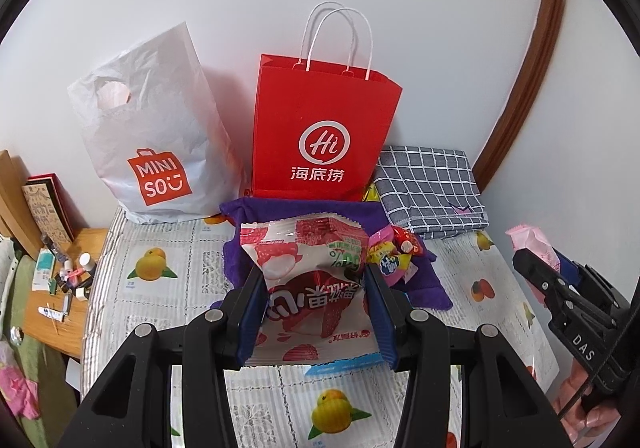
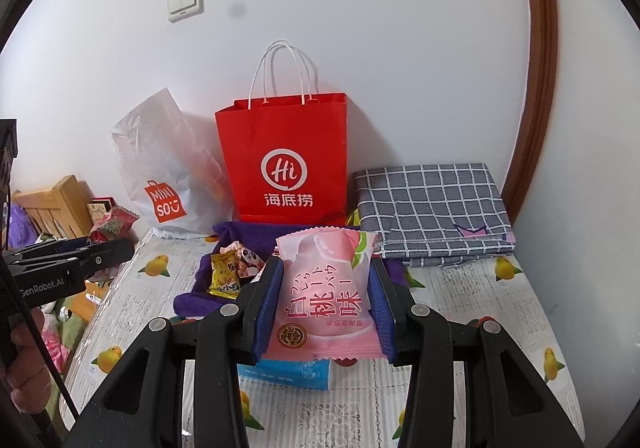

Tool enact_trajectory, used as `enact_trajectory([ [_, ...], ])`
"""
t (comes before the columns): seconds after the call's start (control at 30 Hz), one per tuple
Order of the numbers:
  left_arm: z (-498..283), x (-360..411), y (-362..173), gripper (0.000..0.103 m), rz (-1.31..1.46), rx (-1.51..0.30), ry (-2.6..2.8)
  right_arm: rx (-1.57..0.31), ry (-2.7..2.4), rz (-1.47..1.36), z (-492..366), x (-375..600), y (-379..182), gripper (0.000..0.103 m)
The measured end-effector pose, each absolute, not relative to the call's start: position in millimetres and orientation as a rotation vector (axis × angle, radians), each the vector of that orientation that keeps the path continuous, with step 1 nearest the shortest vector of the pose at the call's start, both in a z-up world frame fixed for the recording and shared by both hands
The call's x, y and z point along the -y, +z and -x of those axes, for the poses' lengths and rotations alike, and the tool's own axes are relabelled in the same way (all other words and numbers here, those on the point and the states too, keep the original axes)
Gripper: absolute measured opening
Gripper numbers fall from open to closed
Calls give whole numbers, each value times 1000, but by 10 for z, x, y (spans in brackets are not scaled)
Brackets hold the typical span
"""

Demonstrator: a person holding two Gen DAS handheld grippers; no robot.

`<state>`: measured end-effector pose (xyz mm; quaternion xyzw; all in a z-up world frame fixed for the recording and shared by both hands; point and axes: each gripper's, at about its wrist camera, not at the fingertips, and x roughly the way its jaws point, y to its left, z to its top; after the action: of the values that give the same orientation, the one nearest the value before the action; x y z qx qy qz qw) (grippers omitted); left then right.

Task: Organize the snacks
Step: 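Lower the strawberry packet with the left tool while the right tool lowers the peach packet onto the towel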

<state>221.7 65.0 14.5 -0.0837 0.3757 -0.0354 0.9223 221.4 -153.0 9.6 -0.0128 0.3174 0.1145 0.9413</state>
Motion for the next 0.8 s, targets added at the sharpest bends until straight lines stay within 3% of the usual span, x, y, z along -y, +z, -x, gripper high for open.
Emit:
enact_trajectory([
  [0.8, -2869, -865, -112, 45, 211, -797, -69, -663, 265, 40, -2923, 1263, -60, 42],
])
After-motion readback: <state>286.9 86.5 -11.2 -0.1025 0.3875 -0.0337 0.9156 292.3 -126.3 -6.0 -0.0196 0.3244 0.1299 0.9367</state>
